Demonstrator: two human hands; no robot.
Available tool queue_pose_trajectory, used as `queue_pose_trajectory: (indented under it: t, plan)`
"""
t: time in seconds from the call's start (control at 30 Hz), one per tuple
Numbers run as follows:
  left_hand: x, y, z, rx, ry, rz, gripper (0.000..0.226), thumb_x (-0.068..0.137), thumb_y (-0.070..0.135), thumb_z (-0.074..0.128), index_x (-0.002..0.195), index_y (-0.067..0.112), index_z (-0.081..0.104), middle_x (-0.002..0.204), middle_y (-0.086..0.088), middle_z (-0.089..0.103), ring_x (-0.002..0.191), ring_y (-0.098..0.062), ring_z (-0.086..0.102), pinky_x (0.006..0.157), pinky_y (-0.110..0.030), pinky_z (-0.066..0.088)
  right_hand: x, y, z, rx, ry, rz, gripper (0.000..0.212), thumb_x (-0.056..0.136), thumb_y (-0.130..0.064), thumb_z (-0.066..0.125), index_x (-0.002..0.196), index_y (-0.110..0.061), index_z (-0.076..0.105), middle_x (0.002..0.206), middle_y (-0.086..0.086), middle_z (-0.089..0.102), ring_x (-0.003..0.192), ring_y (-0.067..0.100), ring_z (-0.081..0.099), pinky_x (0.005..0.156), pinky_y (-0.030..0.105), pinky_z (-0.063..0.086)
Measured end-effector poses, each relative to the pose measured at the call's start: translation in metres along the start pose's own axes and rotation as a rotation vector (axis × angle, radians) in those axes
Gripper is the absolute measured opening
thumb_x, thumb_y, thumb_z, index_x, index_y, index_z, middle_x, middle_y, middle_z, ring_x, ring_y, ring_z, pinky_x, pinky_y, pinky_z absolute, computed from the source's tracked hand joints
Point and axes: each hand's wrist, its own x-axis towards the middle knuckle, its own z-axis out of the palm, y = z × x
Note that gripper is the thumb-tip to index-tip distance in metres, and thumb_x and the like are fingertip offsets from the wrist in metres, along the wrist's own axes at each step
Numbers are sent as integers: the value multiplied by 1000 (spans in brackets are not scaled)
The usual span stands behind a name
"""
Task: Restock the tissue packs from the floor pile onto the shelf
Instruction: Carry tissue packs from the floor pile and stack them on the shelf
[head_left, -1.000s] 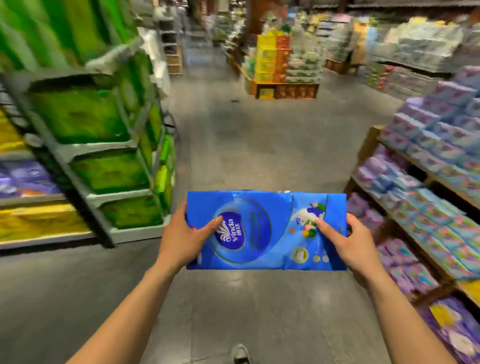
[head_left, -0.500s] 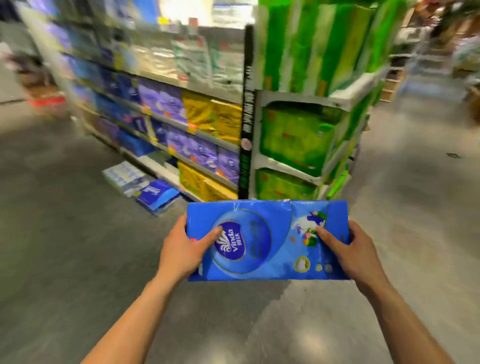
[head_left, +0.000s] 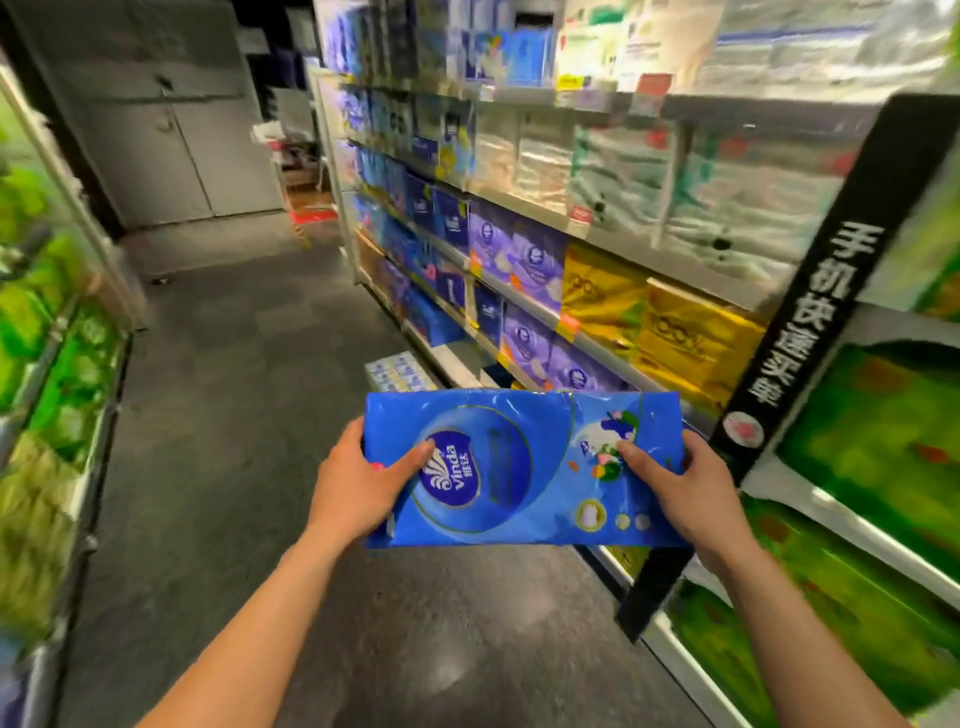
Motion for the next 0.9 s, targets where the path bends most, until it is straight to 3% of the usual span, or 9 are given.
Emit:
queue_pose_trajectory:
  t: [0.13,0.23,0.4,0.5,0.6,0.67,0.73,0.83,0.9]
  plan:
    - [104,-6,-11,23,51,-29,60,72,51,82,121,24,60,108,7,70,91,-12,66,71,-29,49,95,-20,61,24,-60,-7,44,78,-50,81,110,-25,65,103,-6,76,85,16,76,81,50,61]
    - [190,-21,-13,4,88,-45,75,57,69,78,118,28,60,104,11,71,89,-10,68,76,-34,53,177,-31,115,41,-112,-41,41,78,-47,81,109,-26,64,101,-6,77,81,13,76,78,48,62]
    - [315,-46,-20,-21,160,-84,74,51,75,74,107,29,60,97,13,71,85,-10,69,73,-38,56,300,-53,199,48,-194,-80,67,63,-70,80,111,-27,63,105,-4,76,86,18,77,76,50,62]
    - [401,-49,-35,-24,213,-101,67,58,69,80,107,28,61,96,14,71,84,-8,69,70,-32,53,378,-86,259,26,-251,-107,61,66,-63,77,111,-26,62,103,-4,76,81,13,76,74,44,63]
    - [481,-56,-58,-20,253,-96,55,69,55,83,111,26,61,98,12,71,84,-5,68,73,-33,54,448,-116,320,-12,-292,-148,49,75,-52,75,111,-21,62,101,-5,75,76,6,74,65,28,59]
    - [532,-66,-77,-44,265,-108,52,69,52,83,109,26,61,96,13,71,86,-7,69,74,-34,55,490,-135,361,-18,-320,-164,55,72,-56,74,111,-19,63,100,-5,75,76,7,74,63,26,57]
    - [584,-80,-95,-70,264,-118,59,64,62,83,107,29,60,96,13,72,86,-7,70,77,-39,58,527,-151,405,-41,-301,-177,60,68,-60,73,109,-18,65,98,-4,76,77,8,74,65,29,58]
    - [669,-103,-122,-91,267,-83,75,46,80,77,102,32,61,95,14,74,85,-7,72,78,-45,60,582,-169,469,-45,-271,-209,44,78,-46,78,106,-16,65,96,-3,75,71,3,71,54,14,50]
    - [729,-115,-138,-90,249,-44,78,42,85,74,98,32,60,94,13,74,85,-8,72,77,-45,60,616,-179,511,-34,-235,-212,34,83,-39,79,105,-18,66,97,-3,75,73,4,71,53,12,49]
